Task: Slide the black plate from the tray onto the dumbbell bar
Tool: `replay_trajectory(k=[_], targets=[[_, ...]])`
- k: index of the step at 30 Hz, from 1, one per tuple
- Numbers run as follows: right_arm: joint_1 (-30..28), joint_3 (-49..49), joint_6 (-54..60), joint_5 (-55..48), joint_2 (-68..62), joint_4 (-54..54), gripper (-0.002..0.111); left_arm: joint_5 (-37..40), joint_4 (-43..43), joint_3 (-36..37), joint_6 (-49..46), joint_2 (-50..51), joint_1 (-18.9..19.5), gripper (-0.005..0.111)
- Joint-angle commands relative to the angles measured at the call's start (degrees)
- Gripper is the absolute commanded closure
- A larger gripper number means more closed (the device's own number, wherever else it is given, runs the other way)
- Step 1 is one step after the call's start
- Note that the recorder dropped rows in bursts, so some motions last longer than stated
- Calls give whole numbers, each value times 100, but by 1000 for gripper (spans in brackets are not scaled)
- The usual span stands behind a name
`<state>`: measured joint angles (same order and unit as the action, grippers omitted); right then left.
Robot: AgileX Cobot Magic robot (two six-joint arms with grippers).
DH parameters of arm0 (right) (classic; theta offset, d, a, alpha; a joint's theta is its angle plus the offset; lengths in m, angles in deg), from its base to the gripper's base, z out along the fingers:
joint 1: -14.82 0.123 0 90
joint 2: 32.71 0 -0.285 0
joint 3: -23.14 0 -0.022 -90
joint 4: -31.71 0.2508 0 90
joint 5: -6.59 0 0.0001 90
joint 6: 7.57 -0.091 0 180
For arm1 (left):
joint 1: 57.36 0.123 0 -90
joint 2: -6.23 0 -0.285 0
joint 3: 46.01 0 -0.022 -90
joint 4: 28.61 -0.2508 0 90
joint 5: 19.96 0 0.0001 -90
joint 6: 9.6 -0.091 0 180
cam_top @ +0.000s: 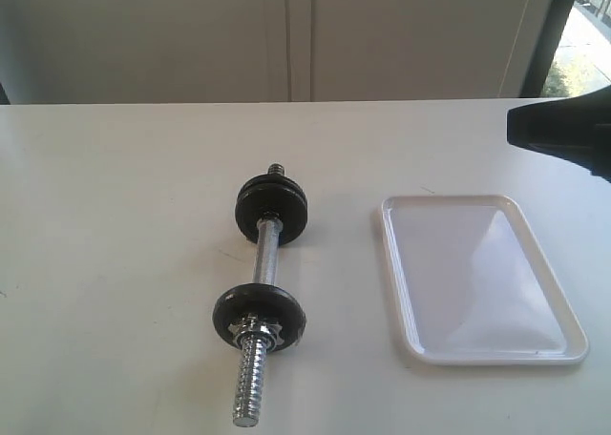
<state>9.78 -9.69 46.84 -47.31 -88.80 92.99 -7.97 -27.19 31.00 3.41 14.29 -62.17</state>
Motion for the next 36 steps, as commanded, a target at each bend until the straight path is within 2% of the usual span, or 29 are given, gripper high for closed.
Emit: replay_trajectory(k=[1,5,7,13,18,29,32,36], targets=[[17,-44,-24,24,21,26,108,49,22,20,-568,-28,6,107],[17,-44,-24,24,21,26,108,7,22,20,-1981,-28,6,107],[17,-44,-24,24,21,26,108,-2,22,20,-2144,-28,6,107],[17,-44,-24,24,21,26,108,-30,22,20,-2134,-28,6,107],[17,-44,-24,24,21,26,108,-30,22,20,-1732,-28,6,107],[17,-44,-24,24,21,26,108,-30,34,20,-1720,-28,6,107],[17,-44,-24,24,21,26,108,-30,44,20,-1166,-28,6,107],[17,-44,-24,24,21,26,108,-30,44,20,-1087,-28,6,107]])
